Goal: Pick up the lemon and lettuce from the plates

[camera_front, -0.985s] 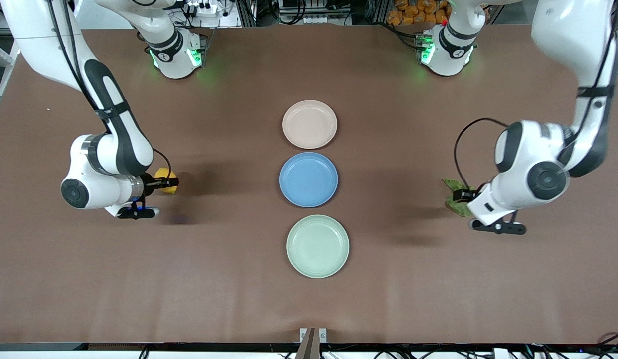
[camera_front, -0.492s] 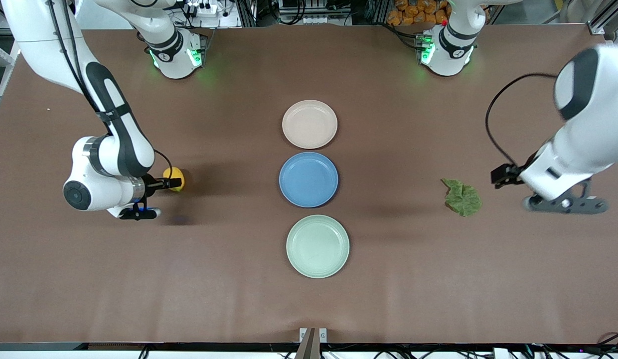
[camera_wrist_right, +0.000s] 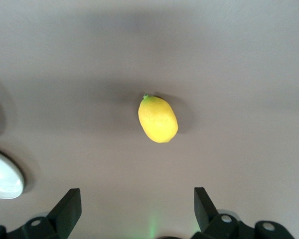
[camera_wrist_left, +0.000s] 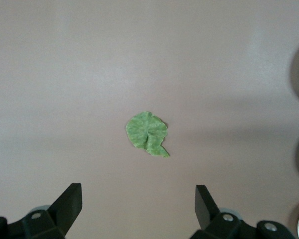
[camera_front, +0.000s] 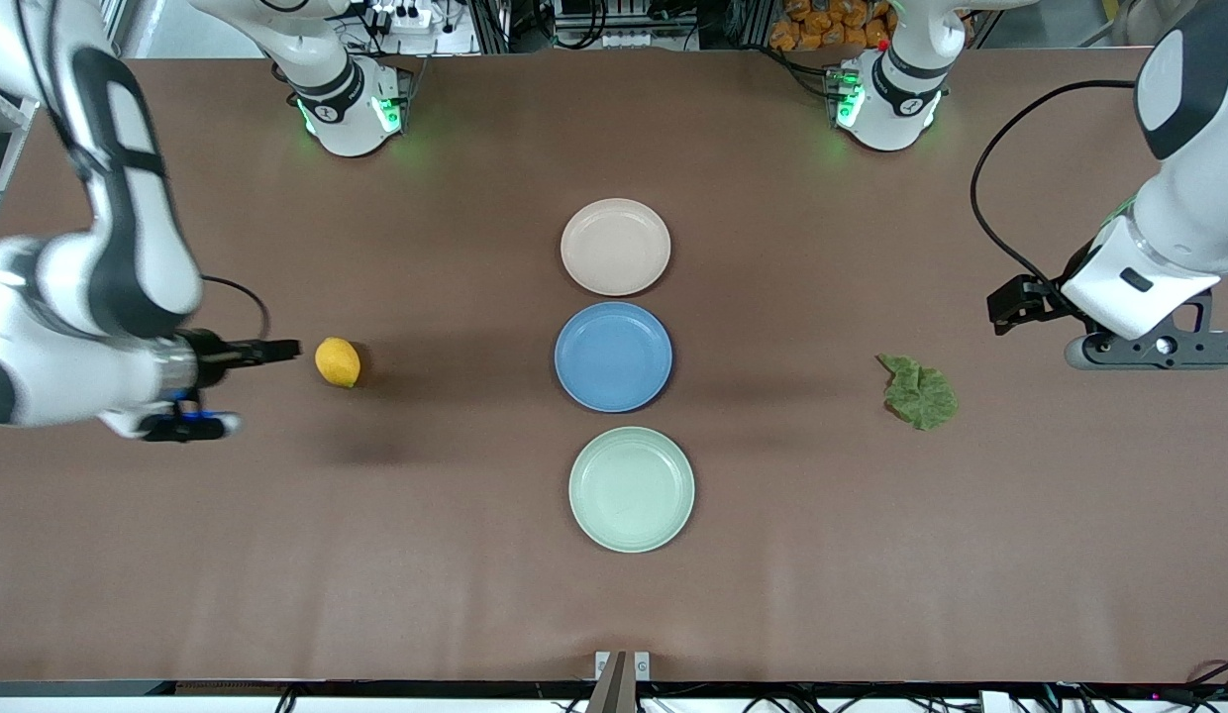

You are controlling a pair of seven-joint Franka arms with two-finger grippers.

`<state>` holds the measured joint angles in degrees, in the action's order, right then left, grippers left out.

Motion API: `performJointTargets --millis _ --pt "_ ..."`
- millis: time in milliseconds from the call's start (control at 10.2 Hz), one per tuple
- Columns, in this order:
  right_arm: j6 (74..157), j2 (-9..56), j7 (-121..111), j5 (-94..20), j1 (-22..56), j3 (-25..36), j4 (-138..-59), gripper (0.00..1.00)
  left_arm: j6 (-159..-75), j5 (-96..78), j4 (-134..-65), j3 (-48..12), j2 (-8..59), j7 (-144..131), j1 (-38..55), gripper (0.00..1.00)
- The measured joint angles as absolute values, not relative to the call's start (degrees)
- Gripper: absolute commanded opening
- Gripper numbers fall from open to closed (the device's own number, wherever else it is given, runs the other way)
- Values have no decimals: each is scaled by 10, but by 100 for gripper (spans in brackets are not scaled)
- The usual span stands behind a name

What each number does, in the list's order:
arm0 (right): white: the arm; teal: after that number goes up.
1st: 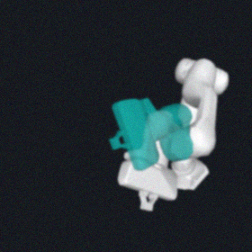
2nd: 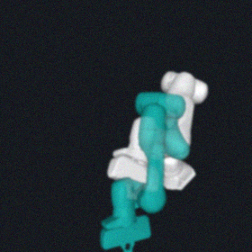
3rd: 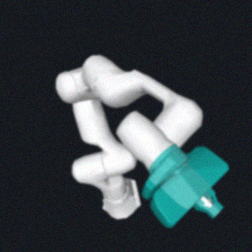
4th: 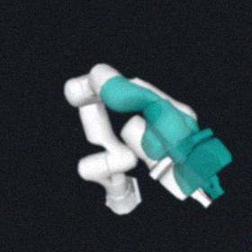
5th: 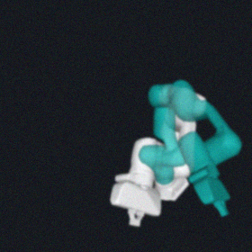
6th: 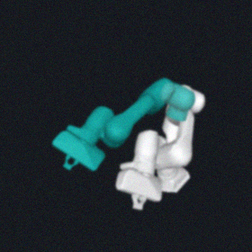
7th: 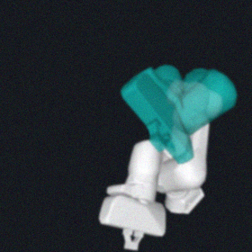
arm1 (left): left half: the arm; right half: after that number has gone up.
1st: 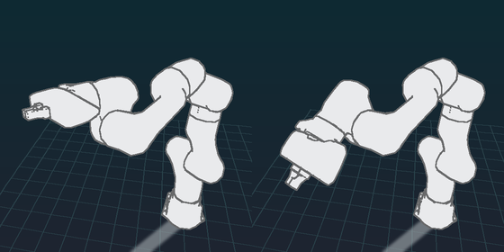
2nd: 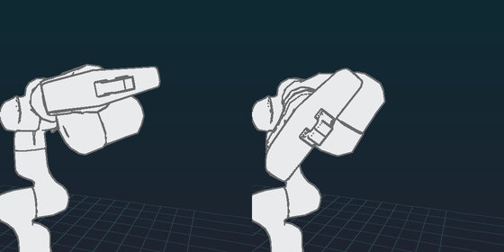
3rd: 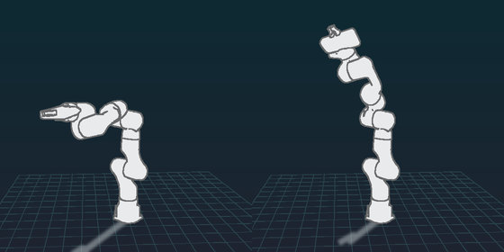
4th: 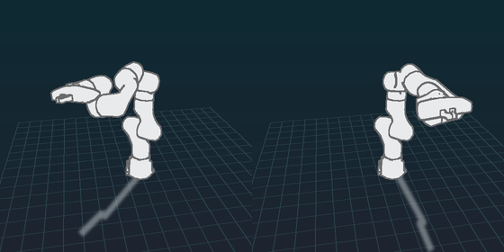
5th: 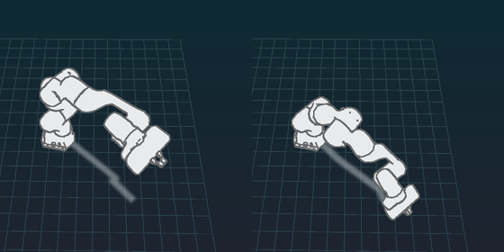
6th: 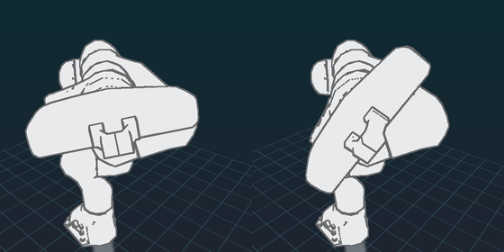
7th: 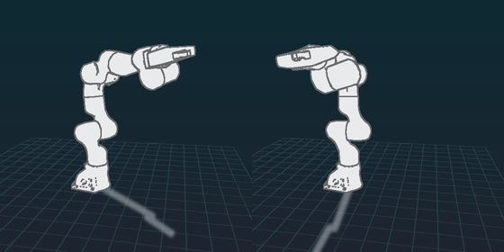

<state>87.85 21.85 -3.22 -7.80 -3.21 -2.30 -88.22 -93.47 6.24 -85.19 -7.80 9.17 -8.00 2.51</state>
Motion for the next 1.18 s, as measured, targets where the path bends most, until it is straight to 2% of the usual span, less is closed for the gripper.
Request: performJointTargets --millis 394,1182 --pt "856 109 -37 -66 -51 2 -875 100 -932 48 -853 -78 77 -80 23 100" --pt "860 53 -37 47 -46 1 -837 100 -932 36 -856 -79 55 -80 9 100"
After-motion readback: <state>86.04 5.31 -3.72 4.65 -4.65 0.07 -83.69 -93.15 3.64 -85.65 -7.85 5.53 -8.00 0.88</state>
